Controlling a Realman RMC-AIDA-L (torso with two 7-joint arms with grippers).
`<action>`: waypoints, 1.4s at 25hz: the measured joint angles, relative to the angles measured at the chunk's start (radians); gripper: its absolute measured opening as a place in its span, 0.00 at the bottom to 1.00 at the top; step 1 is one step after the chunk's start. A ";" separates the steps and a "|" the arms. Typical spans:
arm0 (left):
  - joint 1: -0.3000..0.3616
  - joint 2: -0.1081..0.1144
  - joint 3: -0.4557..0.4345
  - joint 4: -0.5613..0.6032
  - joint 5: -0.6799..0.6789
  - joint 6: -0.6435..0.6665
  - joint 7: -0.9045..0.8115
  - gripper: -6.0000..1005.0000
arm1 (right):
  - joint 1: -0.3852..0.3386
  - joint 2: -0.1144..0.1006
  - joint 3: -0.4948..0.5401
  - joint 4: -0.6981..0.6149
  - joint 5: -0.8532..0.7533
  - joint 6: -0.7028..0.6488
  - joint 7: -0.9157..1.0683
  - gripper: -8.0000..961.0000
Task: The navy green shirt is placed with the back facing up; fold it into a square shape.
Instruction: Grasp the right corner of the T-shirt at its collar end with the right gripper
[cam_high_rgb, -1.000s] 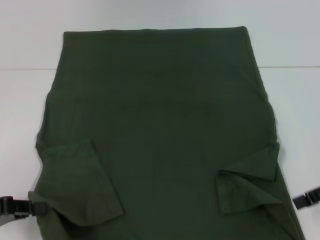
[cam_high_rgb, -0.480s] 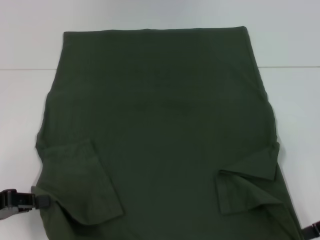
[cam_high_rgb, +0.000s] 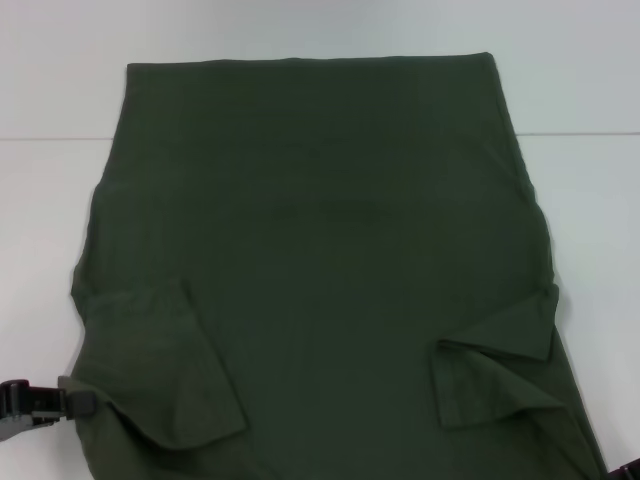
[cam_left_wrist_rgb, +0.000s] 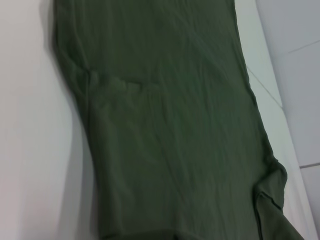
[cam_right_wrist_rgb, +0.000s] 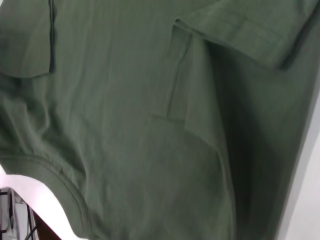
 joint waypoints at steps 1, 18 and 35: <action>0.000 0.000 0.000 0.000 0.000 -0.001 0.000 0.07 | -0.001 0.003 0.000 0.001 -0.001 0.002 -0.002 0.61; -0.002 -0.002 -0.002 0.000 0.000 -0.004 -0.004 0.08 | -0.002 0.034 -0.005 0.002 -0.041 0.023 -0.009 0.61; 0.000 -0.002 -0.005 0.000 0.000 -0.013 -0.011 0.09 | 0.011 0.056 0.005 -0.019 -0.034 -0.001 -0.009 0.61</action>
